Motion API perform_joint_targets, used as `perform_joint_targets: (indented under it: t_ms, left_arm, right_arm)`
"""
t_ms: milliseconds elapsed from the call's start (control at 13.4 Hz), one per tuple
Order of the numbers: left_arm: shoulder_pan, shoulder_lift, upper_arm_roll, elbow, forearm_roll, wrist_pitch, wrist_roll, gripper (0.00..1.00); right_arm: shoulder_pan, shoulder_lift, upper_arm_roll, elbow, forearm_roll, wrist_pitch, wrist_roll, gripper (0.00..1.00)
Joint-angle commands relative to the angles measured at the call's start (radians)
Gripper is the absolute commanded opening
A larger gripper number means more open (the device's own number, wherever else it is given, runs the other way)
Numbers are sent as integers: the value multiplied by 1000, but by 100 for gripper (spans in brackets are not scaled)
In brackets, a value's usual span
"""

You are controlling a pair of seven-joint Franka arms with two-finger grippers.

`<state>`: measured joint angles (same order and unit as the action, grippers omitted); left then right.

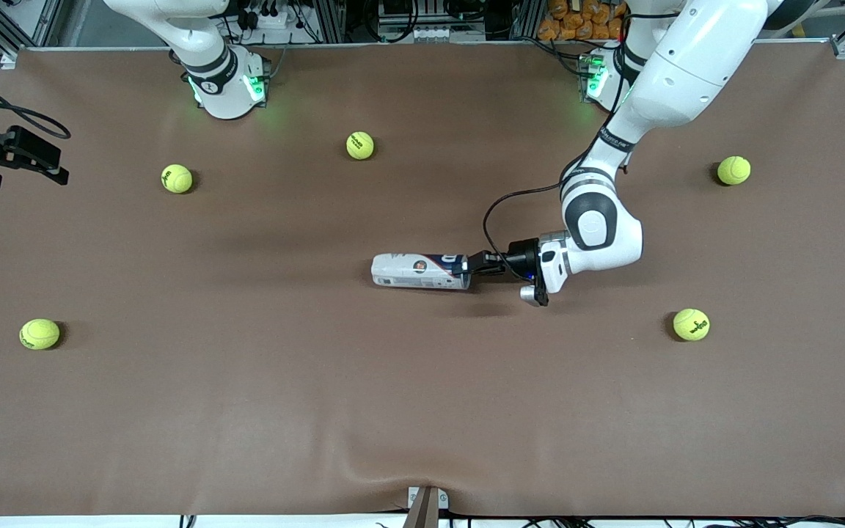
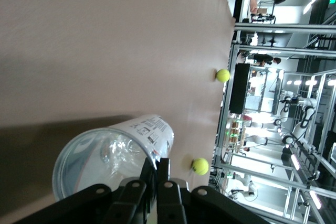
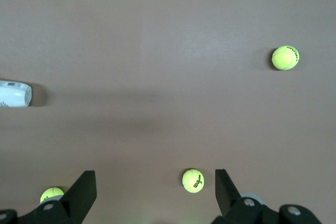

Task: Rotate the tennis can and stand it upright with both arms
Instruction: 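Lift the can's open end with the left gripper, tilting it upright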

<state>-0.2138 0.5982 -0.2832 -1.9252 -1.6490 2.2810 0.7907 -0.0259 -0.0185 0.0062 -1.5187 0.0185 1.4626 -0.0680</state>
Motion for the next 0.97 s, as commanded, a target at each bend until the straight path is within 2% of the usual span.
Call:
perform_joint_targets:
  t_ms: [0, 149, 373, 597, 747, 896]
  left_arm:
    - [-19, -96, 4, 9, 96, 17, -196, 0]
    - [-22, -159, 2, 46, 251, 17, -435, 0]
    - [-58, -190, 4, 130, 507, 17, -734, 0]
    - [-91, -192, -2, 244, 838, 5, -1059, 0]
    - [-122, -192, -5, 317, 1033, -44, -1267, 0]
    - [-156, -189, -5, 396, 1153, -124, -1427, 0]
  right_arm:
    - [8, -12, 0, 0, -5, -4, 19, 100]
    - [9, -12, 0, 0, -5, -4, 19, 100]
    - [14, -12, 0, 0, -5, -4, 19, 100]
    - [14, -12, 0, 0, -6, -4, 19, 100]
    - [14, -12, 0, 0, -6, -4, 19, 100]
    - [14, -12, 0, 0, -6, -4, 19, 100]
